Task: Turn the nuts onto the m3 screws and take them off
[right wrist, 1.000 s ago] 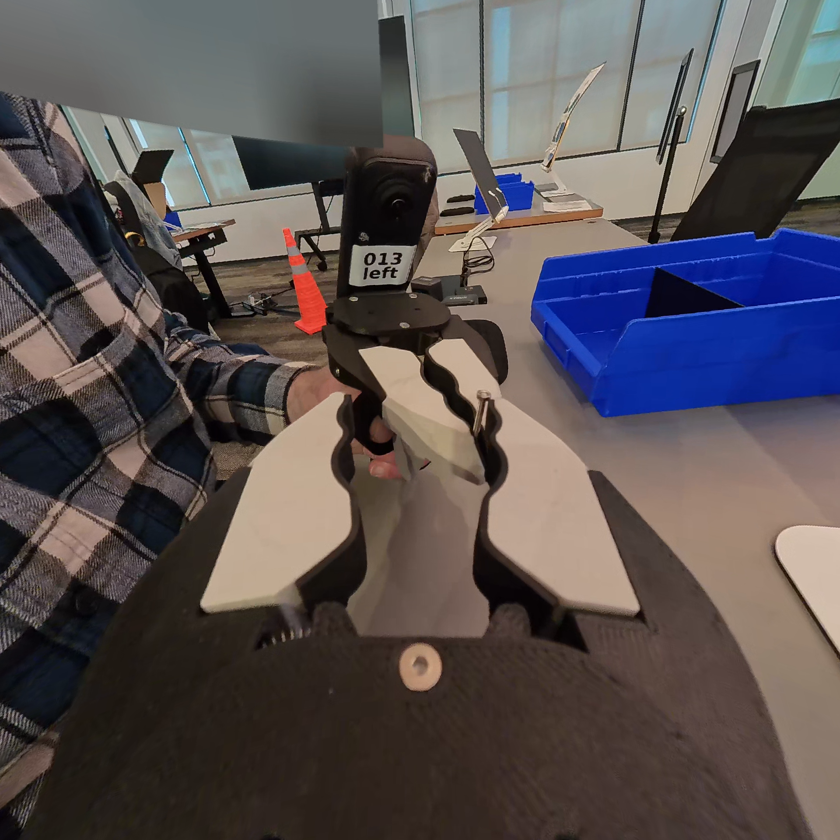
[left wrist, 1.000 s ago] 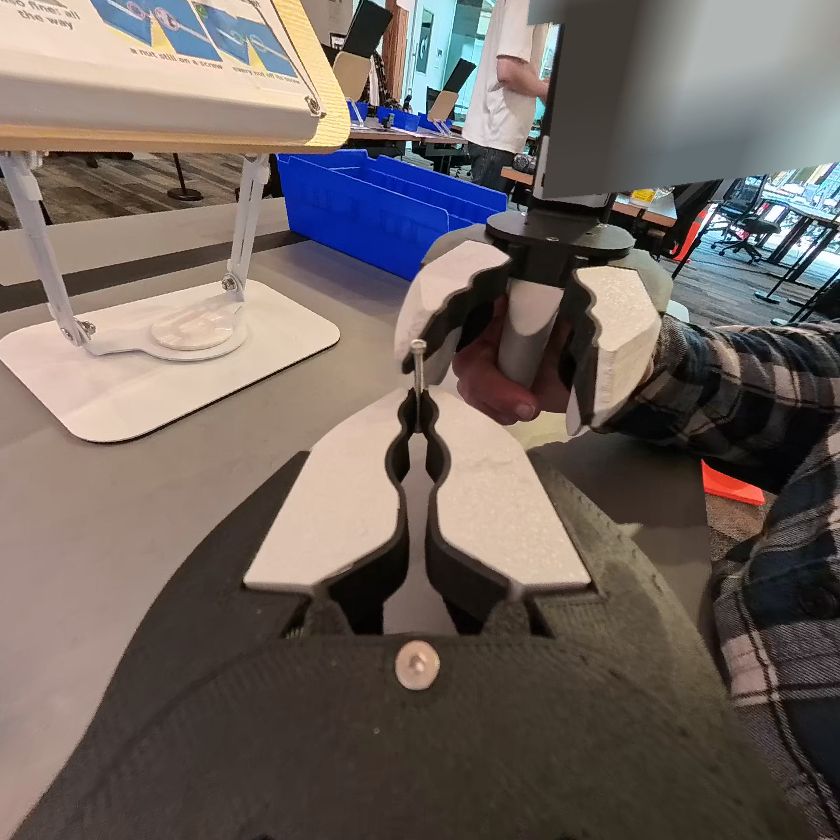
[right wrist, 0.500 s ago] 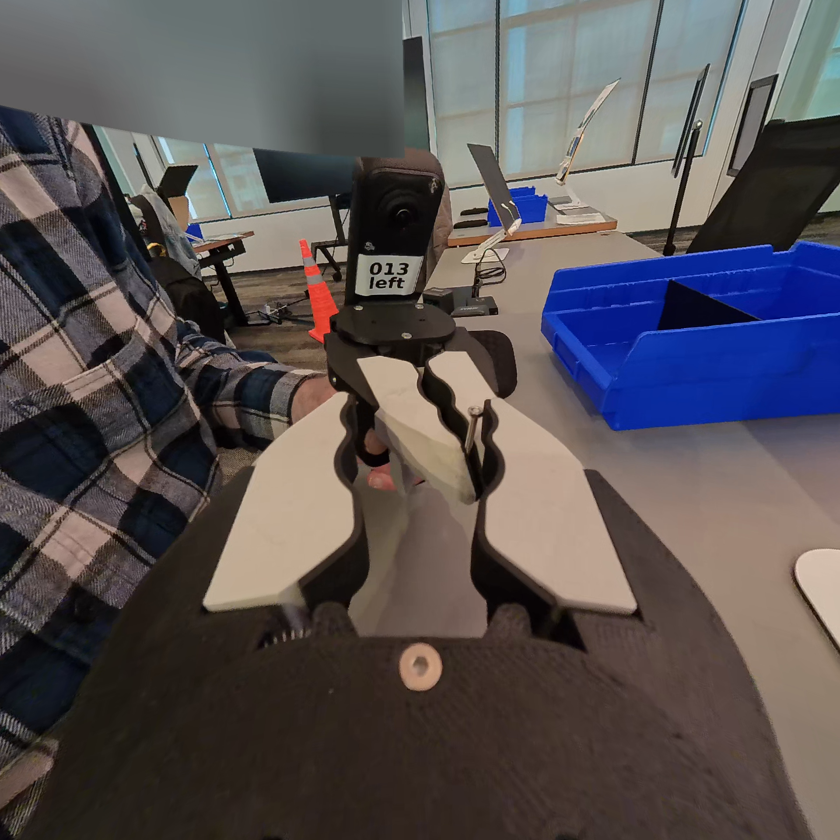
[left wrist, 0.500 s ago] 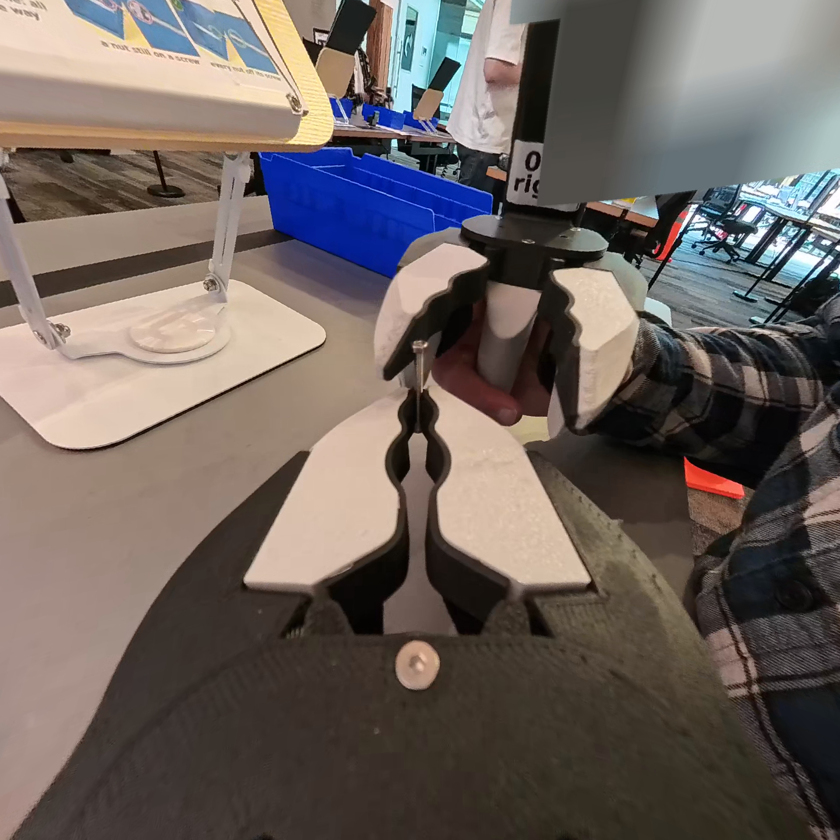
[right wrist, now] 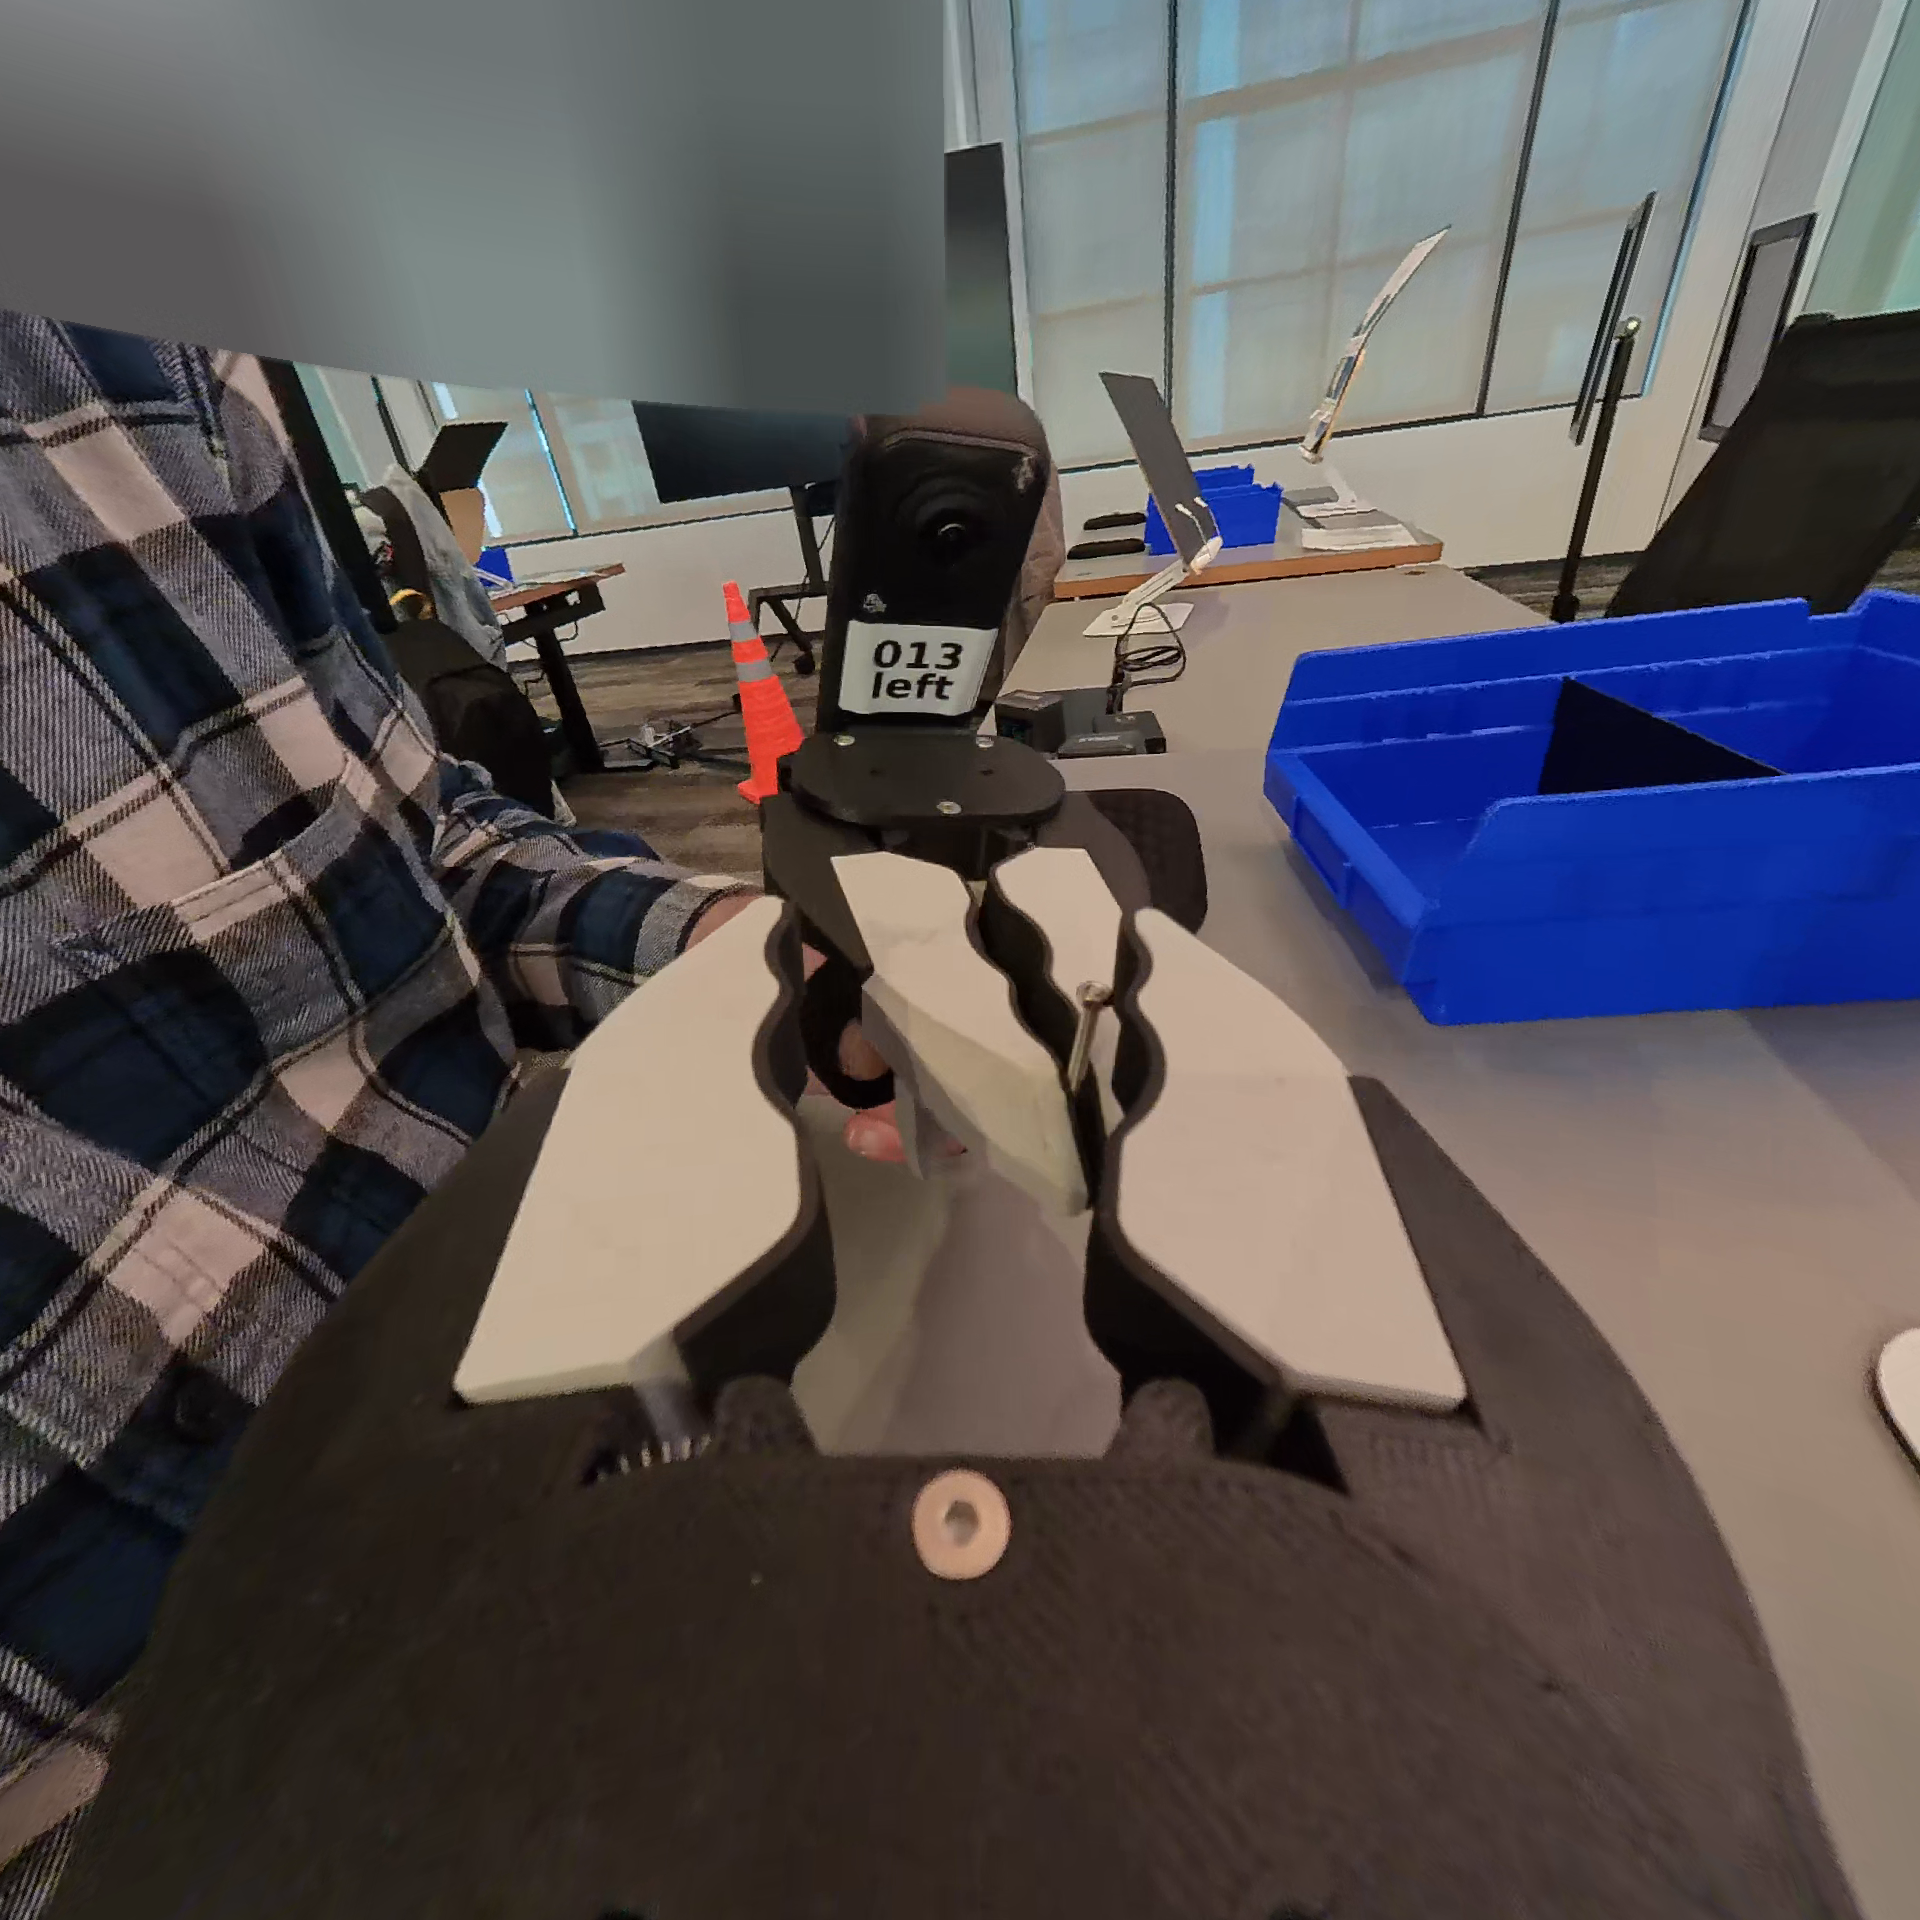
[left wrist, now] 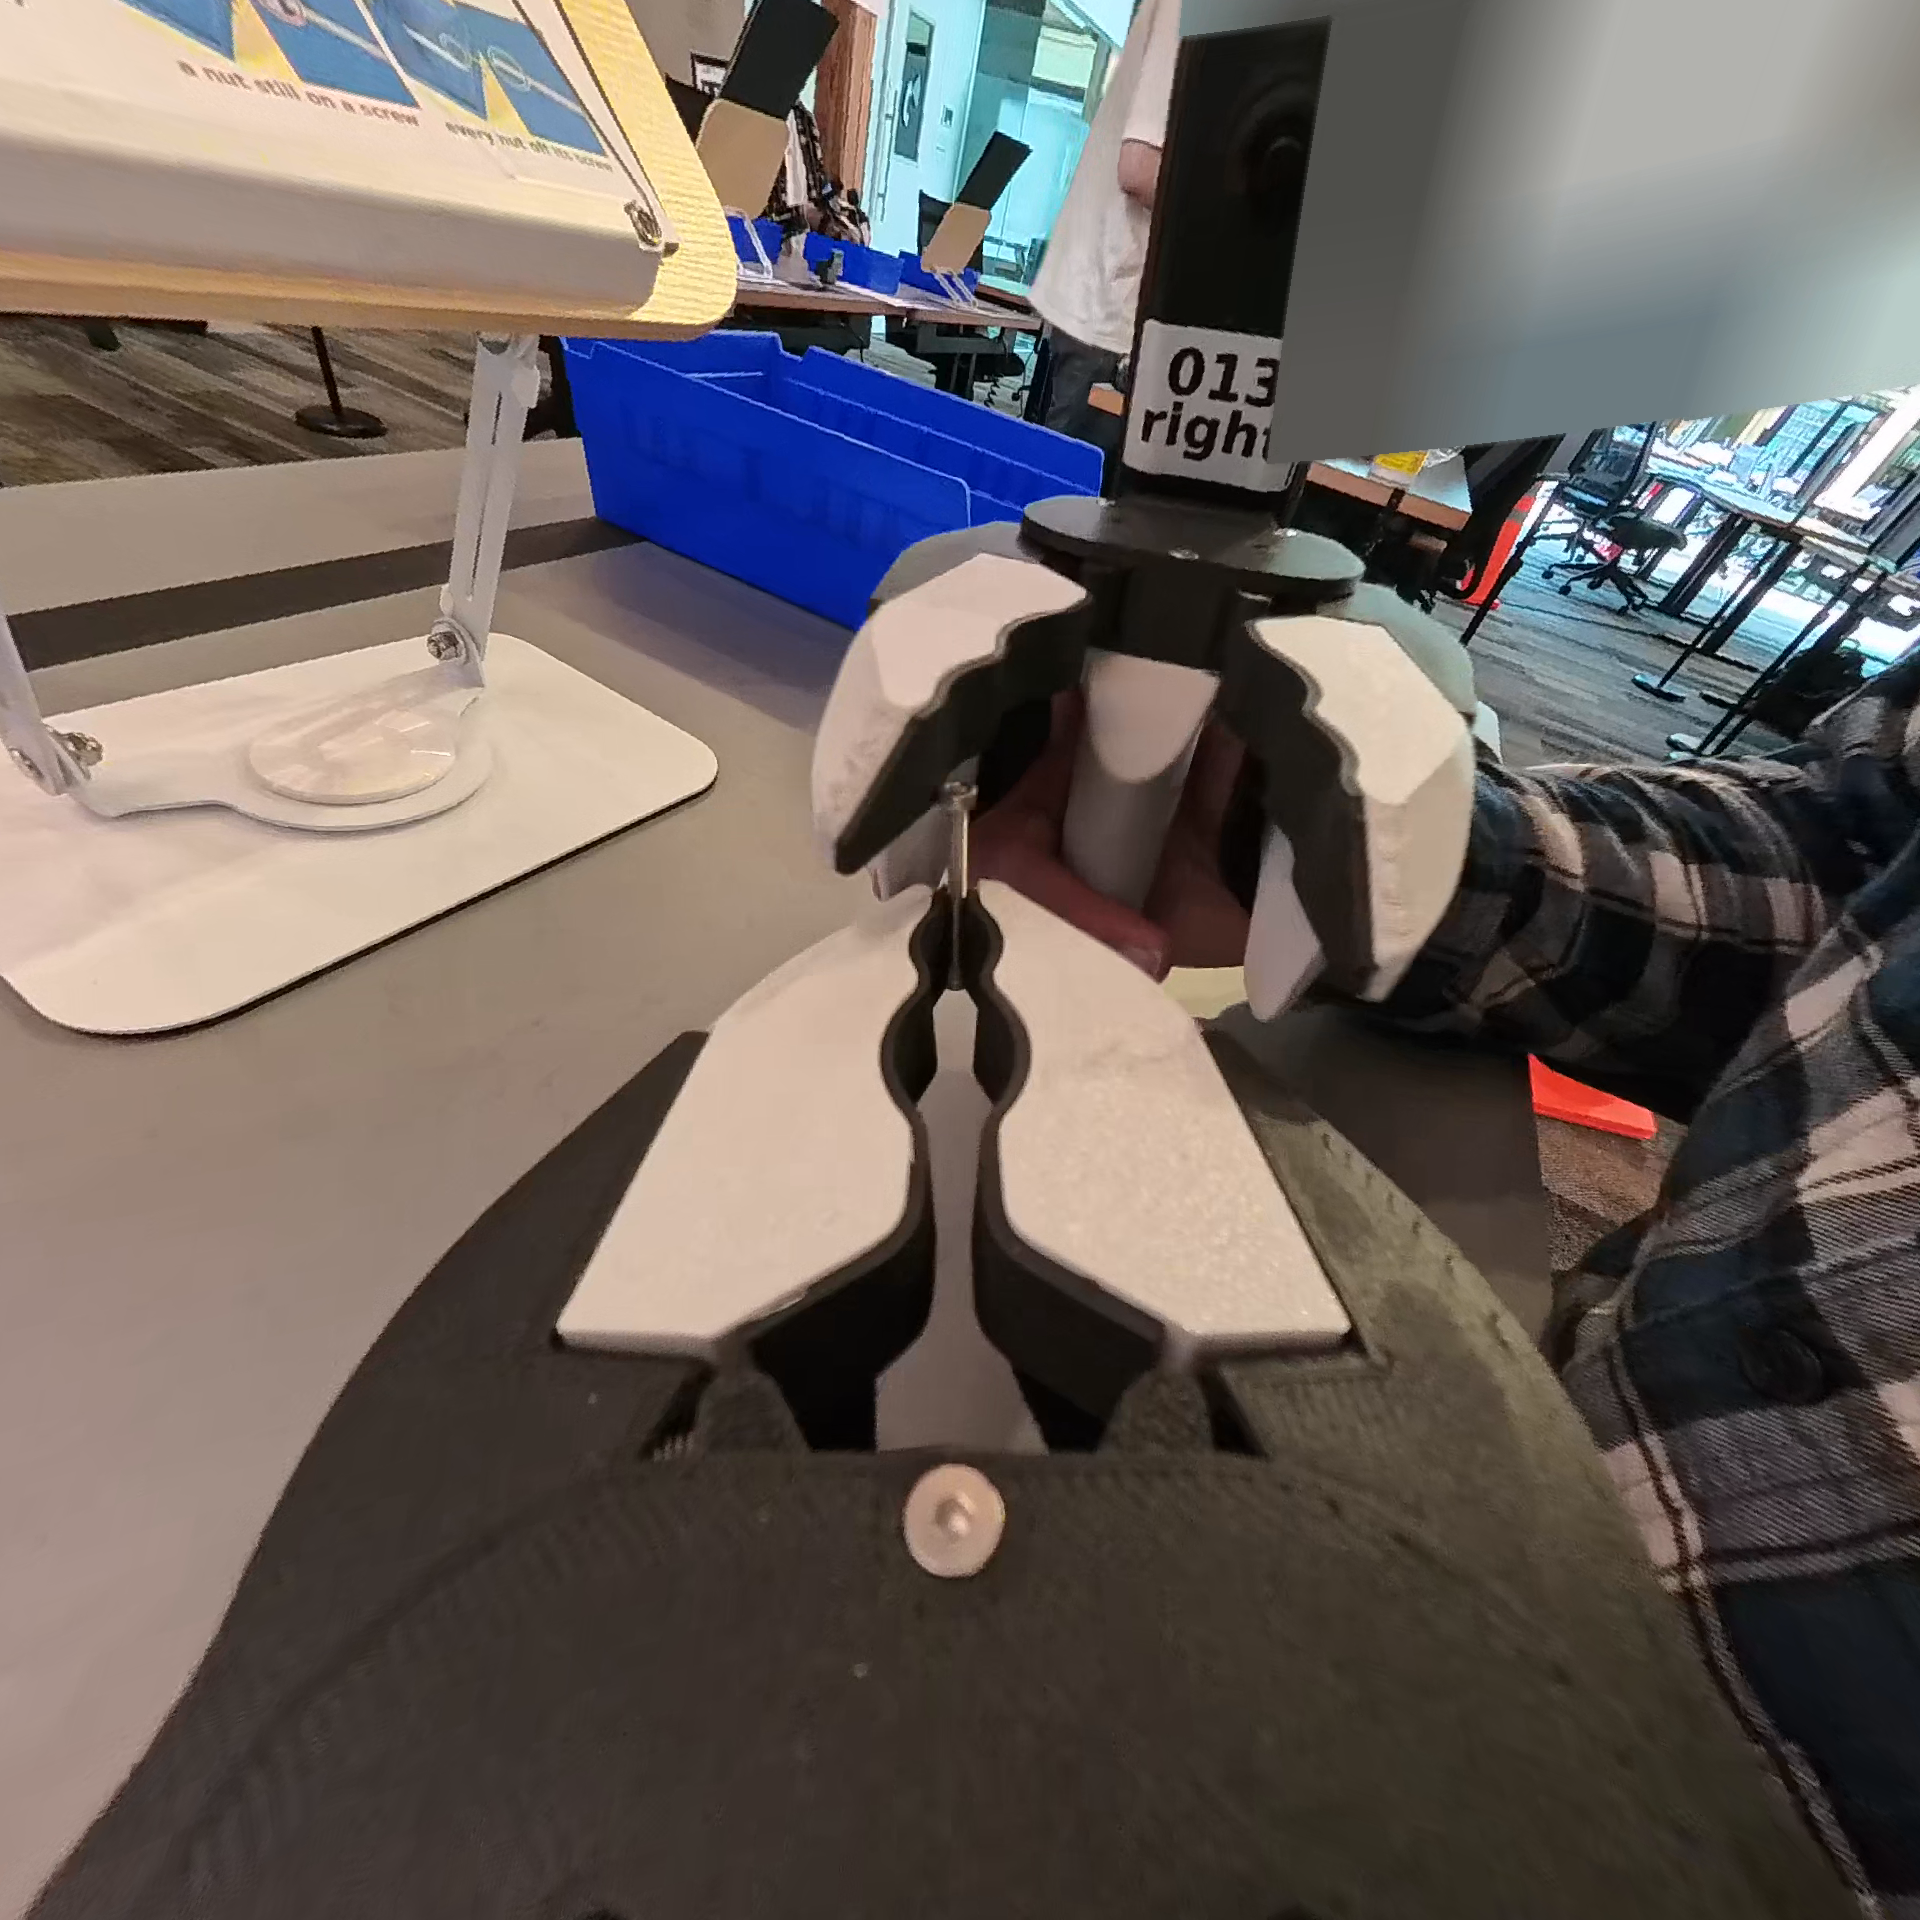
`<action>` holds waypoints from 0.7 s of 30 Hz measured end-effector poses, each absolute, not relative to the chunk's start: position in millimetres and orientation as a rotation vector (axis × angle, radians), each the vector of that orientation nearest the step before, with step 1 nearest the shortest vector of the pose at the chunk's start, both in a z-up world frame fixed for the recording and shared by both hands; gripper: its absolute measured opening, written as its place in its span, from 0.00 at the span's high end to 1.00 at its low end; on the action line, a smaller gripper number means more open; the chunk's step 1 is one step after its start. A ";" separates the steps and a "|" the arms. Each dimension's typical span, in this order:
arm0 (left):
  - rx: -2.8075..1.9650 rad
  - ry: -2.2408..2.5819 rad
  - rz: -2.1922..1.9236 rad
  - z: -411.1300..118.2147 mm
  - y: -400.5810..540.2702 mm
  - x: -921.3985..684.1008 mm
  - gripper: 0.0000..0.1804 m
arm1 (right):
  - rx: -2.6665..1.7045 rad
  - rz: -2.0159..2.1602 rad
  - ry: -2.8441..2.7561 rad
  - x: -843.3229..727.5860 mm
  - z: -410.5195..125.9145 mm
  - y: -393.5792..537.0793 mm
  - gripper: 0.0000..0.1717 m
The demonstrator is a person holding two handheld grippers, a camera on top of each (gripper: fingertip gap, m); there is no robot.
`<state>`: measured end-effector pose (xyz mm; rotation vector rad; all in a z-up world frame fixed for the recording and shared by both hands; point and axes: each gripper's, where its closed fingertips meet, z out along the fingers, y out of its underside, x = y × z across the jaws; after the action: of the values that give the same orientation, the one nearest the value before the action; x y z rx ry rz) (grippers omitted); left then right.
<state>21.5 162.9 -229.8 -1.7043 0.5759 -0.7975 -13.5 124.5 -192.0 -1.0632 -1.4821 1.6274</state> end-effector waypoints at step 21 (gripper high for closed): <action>-1.730 0.514 -0.859 -225.6 169.5 17.5 0.99 | -1.071 1.660 -1.441 1.3 -188.7 133.3 0.62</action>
<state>17.5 169.5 -225.6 -1.7296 0.5143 -0.8586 1.3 133.3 -188.7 -1.0712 -1.4406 1.6602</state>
